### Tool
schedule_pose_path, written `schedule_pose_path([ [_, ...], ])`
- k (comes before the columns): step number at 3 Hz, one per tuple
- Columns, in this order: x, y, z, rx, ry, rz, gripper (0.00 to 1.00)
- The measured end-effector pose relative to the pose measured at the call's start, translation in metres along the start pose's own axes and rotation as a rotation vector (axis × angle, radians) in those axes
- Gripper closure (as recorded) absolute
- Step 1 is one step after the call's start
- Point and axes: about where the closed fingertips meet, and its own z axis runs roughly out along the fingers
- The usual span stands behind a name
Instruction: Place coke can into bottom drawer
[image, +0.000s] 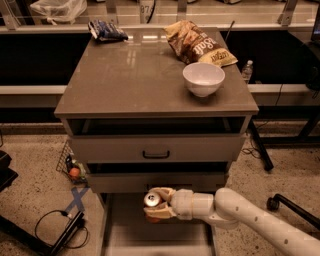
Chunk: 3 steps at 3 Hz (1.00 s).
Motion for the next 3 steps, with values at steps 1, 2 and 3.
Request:
schedule_pose_path([
  [1,0.023,0.007,0.028,0.008,-0.011,-0.006,1.0],
  [2,0.062,0.018,0.056,0.012,-0.013,-0.053,1.0],
  [3,0.111,0.021,0.078,-0.004,-0.014,-0.079,1.0],
])
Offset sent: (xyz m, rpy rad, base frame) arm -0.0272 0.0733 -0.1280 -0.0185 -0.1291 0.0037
